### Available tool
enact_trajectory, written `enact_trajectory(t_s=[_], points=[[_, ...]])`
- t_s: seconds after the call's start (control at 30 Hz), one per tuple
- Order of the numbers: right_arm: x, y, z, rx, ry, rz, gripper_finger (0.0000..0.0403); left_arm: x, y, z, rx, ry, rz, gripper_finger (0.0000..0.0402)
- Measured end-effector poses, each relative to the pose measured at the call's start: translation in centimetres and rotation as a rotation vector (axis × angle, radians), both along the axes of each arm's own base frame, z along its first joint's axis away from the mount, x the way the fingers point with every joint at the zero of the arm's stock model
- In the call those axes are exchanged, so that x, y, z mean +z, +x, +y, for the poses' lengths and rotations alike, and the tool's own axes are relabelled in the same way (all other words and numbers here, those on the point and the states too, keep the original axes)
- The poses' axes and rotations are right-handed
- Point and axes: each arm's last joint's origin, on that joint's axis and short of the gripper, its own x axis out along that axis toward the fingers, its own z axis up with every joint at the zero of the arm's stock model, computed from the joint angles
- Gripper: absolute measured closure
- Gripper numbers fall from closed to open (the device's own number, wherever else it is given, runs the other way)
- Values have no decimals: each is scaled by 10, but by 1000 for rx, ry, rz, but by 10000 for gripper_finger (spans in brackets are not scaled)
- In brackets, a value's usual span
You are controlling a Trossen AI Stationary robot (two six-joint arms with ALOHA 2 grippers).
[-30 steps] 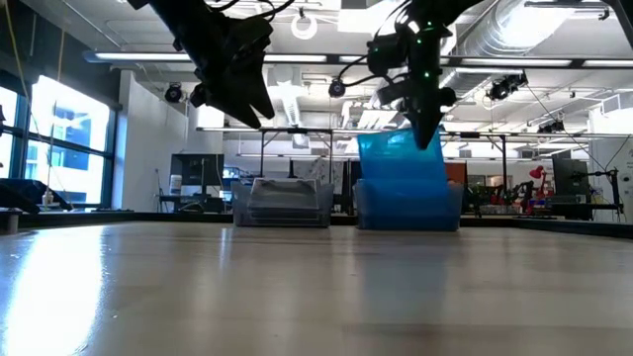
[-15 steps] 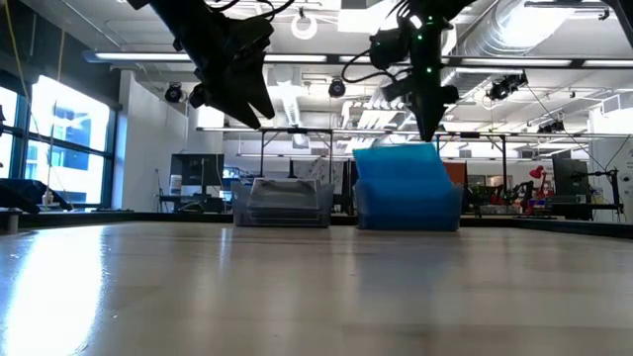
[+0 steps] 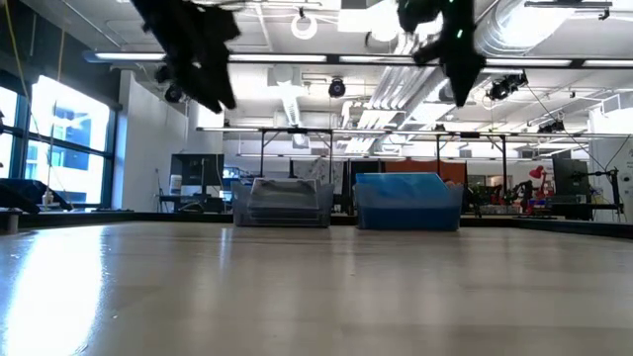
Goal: Pick & place jewel cases by type
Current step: Return to Home Position
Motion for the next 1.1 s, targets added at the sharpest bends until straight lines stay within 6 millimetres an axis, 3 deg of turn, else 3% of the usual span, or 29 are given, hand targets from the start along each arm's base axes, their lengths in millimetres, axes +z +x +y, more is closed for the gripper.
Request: enact_trajectory(t_s=[0.17,0.27,0.33,0.43,0.6,0.73,0.93,1.1], points=[[45,-36,37,-22,114,-537,291,31,-51,0,37,54,-53,200],[61,-59,64,185,113,-804,297,45,-87,0,83,107,-103,200],[59,-76,83,327,93,-945,301,44,-108,-1,59,136,-151,200],[35,-102,110,513,94,-1148,305,27,-125,-6,-73,138,-329,200],[-31,-130,142,859,151,-1407,306,-6,-132,-16,-455,211,-737,200],[-74,-138,155,1101,245,-1615,306,-31,-140,-17,-497,271,-874,200],[-137,-140,157,1057,332,-1770,306,-58,-148,-17,-492,240,-852,200],[-166,-137,154,960,379,-1779,306,-67,-156,-16,-437,219,-802,200]])
